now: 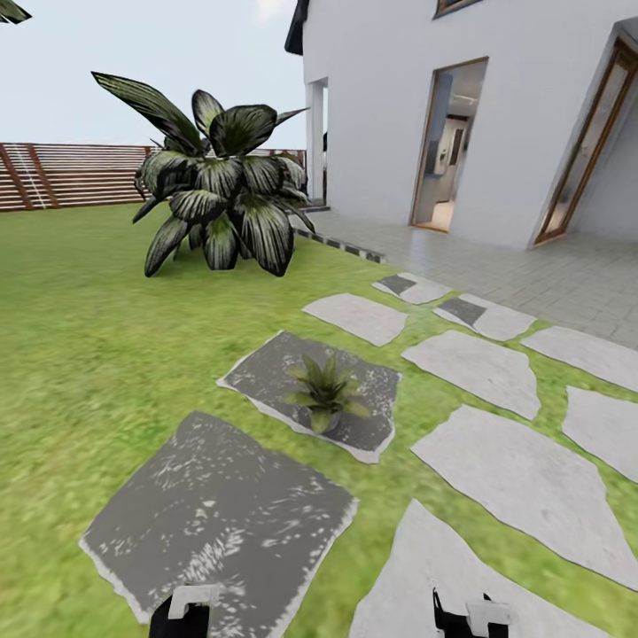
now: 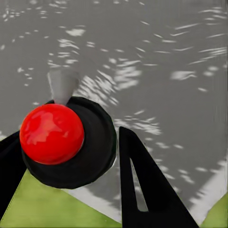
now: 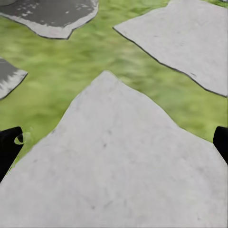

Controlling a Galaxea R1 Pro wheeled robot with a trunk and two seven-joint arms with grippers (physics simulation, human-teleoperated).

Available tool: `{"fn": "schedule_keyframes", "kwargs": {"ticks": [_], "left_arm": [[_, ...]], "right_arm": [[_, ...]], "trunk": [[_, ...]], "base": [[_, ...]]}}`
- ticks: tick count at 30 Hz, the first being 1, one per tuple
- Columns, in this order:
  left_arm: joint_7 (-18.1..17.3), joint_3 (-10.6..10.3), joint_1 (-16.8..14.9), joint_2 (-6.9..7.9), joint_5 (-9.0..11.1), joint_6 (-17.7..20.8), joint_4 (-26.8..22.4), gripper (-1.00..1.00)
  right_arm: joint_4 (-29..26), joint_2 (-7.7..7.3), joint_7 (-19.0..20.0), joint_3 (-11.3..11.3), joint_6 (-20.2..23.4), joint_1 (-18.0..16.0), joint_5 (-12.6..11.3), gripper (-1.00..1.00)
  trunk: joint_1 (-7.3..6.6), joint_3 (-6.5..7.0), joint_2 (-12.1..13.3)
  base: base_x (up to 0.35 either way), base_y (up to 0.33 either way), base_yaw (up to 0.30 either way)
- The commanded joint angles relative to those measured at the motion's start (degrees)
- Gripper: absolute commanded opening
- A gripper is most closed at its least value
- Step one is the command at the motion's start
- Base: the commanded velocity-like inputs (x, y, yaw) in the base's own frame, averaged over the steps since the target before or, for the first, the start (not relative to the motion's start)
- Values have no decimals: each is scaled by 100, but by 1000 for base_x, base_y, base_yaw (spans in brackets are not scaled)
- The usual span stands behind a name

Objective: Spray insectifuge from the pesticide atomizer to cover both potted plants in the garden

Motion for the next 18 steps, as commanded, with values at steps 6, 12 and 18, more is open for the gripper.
{"fn": "schedule_keyframes", "kwargs": {"ticks": [6,12,18], "left_arm": [[26,-50,-3,3,56,-19,3,-100],[23,-50,-3,3,54,-19,3,-100],[24,-50,-3,3,55,-19,3,-100]], "right_arm": [[3,34,-12,51,-14,-3,-44,100],[3,50,-12,51,-14,-3,-44,100],[3,50,-12,54,-14,-3,-44,100]], "trunk": [[2,-5,-2],[2,-5,-2],[2,-5,-2]], "base": [[338,0,0],[338,0,0],[338,0,-35]]}}
